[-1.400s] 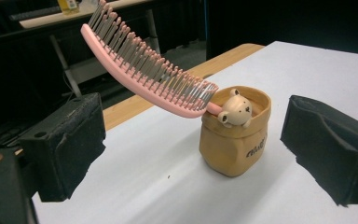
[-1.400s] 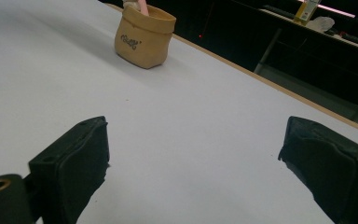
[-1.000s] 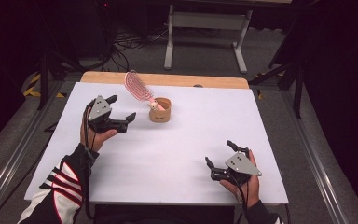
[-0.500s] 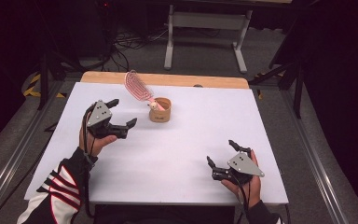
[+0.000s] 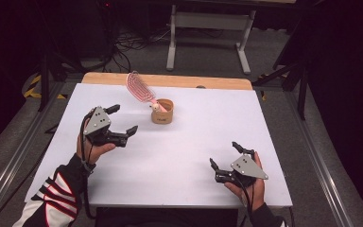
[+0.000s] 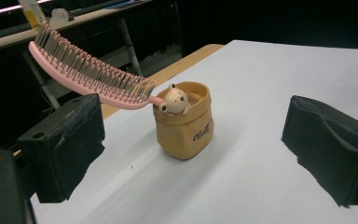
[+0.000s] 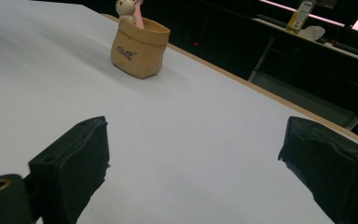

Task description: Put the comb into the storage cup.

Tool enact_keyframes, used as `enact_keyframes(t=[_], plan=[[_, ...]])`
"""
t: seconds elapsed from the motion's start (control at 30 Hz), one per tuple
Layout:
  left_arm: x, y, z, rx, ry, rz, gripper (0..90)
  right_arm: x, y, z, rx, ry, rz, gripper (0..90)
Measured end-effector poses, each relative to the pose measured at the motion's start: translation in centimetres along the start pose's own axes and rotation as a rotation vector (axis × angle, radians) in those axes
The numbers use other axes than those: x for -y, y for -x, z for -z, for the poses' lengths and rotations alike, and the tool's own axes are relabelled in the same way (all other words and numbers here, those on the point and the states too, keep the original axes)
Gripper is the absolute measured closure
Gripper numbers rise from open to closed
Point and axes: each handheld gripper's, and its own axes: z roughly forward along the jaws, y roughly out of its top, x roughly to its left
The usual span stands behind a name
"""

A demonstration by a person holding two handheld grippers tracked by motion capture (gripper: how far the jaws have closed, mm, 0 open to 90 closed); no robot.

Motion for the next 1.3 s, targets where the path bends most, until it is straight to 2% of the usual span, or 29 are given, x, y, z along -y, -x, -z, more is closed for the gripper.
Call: enact_keyframes(t=[0.27,0.43,0.77,0.87,1.03,1.3], plan=[[-0.1,0.9,0.6,0.03,0.006,-0.02,6.7,-0.1,0.0,0.1,0.002,0.006,0.0,8.4],[-0.3,1.5,1.1,0.038,0.021,-0.03,6.7,-0.1,0.0,0.1,0.001,0.007,0.001,8.4],[-0.2,2.2,1.7,0.053,0.018,-0.06,6.6,-0.2,-0.1,0.2,0.0,0.01,0.002,8.4],[-0.1,2.5,1.9,0.06,0.011,-0.067,6.6,-0.3,-0.1,0.2,0.0,0.013,0.005,8.4],[0.2,3.0,2.3,0.06,-0.002,-0.103,6.4,-0.4,-0.3,0.2,-0.001,0.015,0.009,8.4],[0.7,3.4,2.9,0.064,-0.019,-0.118,6.2,-0.5,-0.5,0.3,-0.004,0.018,0.016,8.4]])
